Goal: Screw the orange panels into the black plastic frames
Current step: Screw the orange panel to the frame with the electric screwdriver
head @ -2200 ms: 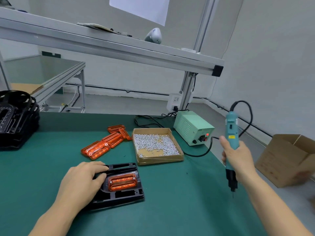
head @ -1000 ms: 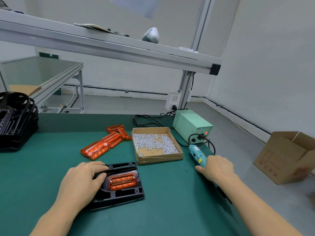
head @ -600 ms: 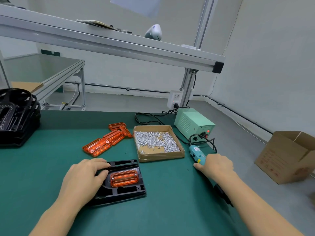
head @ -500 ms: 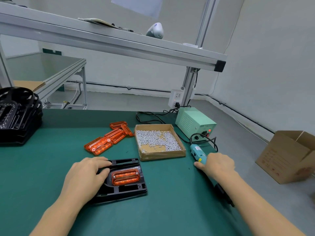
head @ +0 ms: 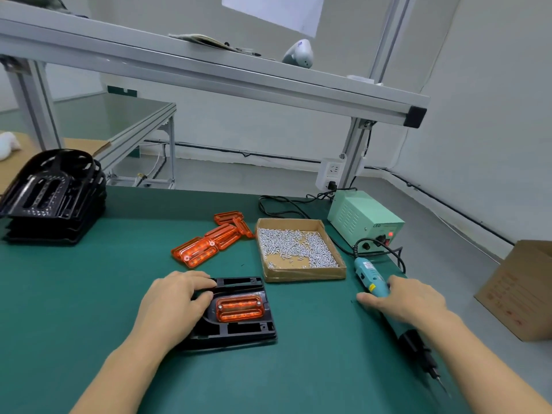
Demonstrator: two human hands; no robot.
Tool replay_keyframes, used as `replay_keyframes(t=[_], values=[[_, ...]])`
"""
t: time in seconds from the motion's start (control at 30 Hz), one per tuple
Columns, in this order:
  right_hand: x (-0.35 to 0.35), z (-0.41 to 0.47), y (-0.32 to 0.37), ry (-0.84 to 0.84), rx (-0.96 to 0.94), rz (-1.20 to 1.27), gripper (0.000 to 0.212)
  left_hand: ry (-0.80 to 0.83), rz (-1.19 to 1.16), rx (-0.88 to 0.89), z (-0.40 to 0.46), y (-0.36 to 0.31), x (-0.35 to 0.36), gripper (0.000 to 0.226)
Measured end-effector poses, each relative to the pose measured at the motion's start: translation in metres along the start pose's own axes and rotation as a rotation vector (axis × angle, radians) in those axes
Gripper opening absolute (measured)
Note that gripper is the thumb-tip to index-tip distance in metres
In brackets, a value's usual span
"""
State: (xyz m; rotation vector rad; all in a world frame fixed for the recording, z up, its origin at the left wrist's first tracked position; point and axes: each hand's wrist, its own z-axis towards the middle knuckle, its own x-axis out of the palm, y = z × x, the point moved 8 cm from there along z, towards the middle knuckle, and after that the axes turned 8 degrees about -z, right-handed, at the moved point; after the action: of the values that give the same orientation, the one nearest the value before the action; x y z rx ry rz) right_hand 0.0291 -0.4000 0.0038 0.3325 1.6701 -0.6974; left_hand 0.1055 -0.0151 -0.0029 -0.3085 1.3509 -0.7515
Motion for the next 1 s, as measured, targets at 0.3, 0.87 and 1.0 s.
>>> replay_keyframes(t=[0.3,0.87,1.0], values=[[-0.001,-0.005,-0.007,0.001,-0.033,0.028,0.071,-0.007,-0.004,0.010,0.002,0.001,0.002,0.024],[-0.075,-0.093,0.131,-0.421,-0.818,0.355,0.059,-0.028,-0.044,-0.026,-0.002,0.004,0.000,0.025],[-0.066,-0.109,0.184,-0.346,-0.992,0.380,0.059,-0.064,-0.065,0.092,-0.003,-0.008,-0.008,0.024]])
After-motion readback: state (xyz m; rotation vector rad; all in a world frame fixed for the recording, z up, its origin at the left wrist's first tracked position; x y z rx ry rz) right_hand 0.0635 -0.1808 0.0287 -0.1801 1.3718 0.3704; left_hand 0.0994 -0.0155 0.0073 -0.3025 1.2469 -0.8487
